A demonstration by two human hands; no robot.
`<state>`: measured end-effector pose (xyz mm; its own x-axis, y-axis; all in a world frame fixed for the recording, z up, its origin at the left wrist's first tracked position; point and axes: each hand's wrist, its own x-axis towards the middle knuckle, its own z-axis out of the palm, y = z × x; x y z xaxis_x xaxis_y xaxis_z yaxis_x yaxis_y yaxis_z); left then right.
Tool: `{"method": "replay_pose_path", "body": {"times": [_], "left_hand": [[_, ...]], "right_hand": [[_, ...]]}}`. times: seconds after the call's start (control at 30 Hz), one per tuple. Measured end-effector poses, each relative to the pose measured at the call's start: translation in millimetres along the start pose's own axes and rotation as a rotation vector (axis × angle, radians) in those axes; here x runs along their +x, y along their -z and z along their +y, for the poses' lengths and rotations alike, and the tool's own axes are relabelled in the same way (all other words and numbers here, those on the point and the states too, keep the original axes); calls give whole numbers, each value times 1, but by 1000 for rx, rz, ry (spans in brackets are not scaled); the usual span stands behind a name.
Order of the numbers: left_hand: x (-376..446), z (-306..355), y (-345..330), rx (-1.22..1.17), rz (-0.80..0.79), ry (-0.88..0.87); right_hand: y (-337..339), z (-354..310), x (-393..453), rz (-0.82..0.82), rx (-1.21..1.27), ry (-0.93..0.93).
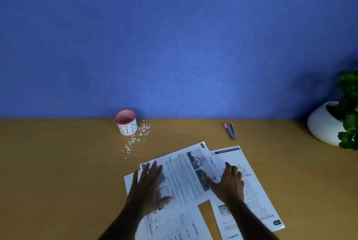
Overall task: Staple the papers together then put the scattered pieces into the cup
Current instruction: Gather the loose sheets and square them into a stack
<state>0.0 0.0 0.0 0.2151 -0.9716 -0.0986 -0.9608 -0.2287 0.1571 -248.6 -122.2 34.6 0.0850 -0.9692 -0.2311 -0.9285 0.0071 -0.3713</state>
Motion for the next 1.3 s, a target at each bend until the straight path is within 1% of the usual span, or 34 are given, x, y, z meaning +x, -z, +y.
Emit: {"method": "replay_pose_path", "body": {"times": [0.03,0.07,0.1,0.17,0.2,0.3,0.37,0.4,0.57,0.63,0.67,0.77,0.83,0.97,1.1,1.17,1.2,1.3], "left_hand": [[0,2,-6,-41,-85,-18],[0,6,-9,-34,-123,-29],[0,7,-13,-31,-112,-60],[-1,11,-26,-10,-167,-67],[-1,11,-32,-19,-169,-78],[-1,14,-41,-39,-206,-71],[-2,14,-44,-44,-195,-77],[-2,13,-44,-53,-213,-86],[-1,12,-45,-92,-154,-97],[-2,10,-48,-102,-154,-95],[-2,9,-48,-108,-167,-95],[-3,8,-53,-116,-150,-87],[-3,11,-51,-153,-112,-78],[11,15,-30,-269,-31,-5],[32,10,2,-539,179,40],[45,5,18,-658,273,47],[51,5,29,-729,286,40],[57,8,56,-966,254,0]], "right_hand": [[-3,1,2,-27,28,-29],[-6,1,5,-31,34,-53],[-11,3,6,-42,18,-61],[-17,7,10,-47,-18,-62],[-18,7,12,-46,-30,-60],[-20,7,20,-55,1,-73],[-22,7,24,-61,39,-89],[-23,7,25,-71,51,-100],[-20,3,31,-96,116,-153],[-18,-3,31,-108,202,-175],[-17,-5,31,-124,284,-181],[-9,-12,28,-200,642,-184],[-2,-14,23,-210,707,-134],[20,-24,17,-198,567,64],[58,-39,16,-202,433,298],[82,-47,13,-229,396,396],[93,-52,10,-251,395,449],[122,-65,6,-298,387,587]]}}
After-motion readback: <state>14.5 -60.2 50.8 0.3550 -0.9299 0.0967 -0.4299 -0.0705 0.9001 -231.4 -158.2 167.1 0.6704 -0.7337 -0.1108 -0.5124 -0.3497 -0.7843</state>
